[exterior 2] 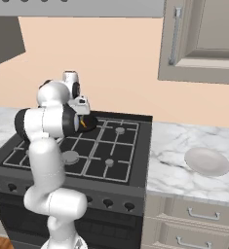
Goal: Place the shrimp on the plate and place the cucumber on the same plate.
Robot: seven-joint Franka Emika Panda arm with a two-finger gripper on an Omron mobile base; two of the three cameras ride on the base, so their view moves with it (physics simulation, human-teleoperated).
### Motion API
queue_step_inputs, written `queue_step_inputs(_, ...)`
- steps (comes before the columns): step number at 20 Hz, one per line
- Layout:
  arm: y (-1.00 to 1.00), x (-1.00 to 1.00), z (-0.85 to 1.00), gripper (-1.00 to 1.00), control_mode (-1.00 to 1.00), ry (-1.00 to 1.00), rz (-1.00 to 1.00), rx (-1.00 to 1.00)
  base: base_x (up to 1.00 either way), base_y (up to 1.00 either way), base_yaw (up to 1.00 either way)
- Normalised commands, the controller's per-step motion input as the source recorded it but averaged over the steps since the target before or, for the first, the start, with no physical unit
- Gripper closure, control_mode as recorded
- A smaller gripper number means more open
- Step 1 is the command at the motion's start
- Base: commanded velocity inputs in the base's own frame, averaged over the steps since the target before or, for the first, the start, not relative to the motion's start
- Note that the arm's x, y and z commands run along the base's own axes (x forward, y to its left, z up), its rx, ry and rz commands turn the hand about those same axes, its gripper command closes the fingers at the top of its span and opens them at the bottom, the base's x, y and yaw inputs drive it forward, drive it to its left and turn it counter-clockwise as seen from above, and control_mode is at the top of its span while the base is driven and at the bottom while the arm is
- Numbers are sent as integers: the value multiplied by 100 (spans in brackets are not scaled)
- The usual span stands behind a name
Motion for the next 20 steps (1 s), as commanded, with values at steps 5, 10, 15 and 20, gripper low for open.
queue_step_inputs(5, 0, 64, -31, -100, -100, 0, 1, 0, 0, 0, 0)
queue_step_inputs(10, 0, 68, -42, -100, -100, 0, 2, 0, 0, 0, 0)
queue_step_inputs(15, 0, 56, -38, -100, -100, 0, 2, 0, 0, 0, 0)
queue_step_inputs(20, 0, 43, -23, -100, -100, 0, 2, 0, 0, 0, 0)
